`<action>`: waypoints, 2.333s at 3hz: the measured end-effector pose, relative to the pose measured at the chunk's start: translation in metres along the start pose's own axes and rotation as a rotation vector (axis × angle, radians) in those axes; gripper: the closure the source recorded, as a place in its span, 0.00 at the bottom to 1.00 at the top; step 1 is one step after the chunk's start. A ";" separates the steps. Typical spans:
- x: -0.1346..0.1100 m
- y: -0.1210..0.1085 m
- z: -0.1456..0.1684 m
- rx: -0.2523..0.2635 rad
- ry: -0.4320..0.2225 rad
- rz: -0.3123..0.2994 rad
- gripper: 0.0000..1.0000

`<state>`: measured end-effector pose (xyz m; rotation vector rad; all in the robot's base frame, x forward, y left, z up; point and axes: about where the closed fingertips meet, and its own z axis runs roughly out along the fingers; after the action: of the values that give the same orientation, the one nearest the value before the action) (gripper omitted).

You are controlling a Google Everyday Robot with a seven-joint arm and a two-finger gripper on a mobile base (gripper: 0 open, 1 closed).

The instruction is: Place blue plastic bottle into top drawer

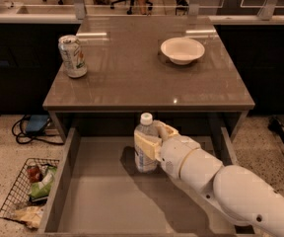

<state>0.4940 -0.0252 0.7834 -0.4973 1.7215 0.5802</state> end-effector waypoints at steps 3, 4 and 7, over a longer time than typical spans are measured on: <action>0.051 0.035 0.038 -0.161 0.012 0.054 1.00; 0.058 0.046 0.042 -0.206 0.004 0.055 1.00; 0.055 0.046 0.041 -0.206 0.004 0.055 0.85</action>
Offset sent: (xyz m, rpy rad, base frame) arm -0.0039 0.0472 -0.0629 0.0770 0.0712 0.1331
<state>0.4851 0.0353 0.7281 -0.5980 1.6914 0.8016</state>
